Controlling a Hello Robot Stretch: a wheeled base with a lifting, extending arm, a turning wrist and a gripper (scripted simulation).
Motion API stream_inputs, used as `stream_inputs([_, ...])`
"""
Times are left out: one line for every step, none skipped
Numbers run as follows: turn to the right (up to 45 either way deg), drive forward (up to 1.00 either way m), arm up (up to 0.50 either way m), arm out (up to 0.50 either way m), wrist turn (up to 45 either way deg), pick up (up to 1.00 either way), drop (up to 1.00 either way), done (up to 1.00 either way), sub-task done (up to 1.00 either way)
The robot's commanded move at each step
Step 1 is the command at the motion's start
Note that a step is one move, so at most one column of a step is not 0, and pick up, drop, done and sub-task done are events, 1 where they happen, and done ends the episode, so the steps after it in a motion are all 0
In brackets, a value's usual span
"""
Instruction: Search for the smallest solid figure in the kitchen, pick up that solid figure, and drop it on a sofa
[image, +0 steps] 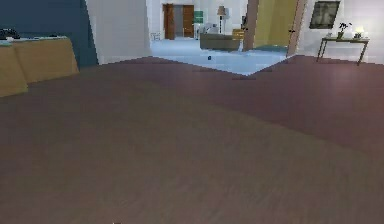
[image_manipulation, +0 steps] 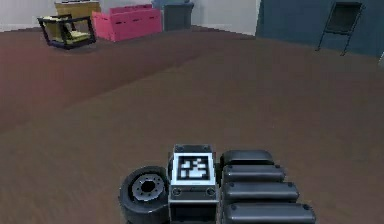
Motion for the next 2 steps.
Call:
stream_inputs([0.0,1.00,0.00,0.00,0.0,0.00,0.00,0.00,0.00])
stream_inputs([0.0,1.00,0.00,0.00,0.0,0.00,0.00,0.00,0.00])
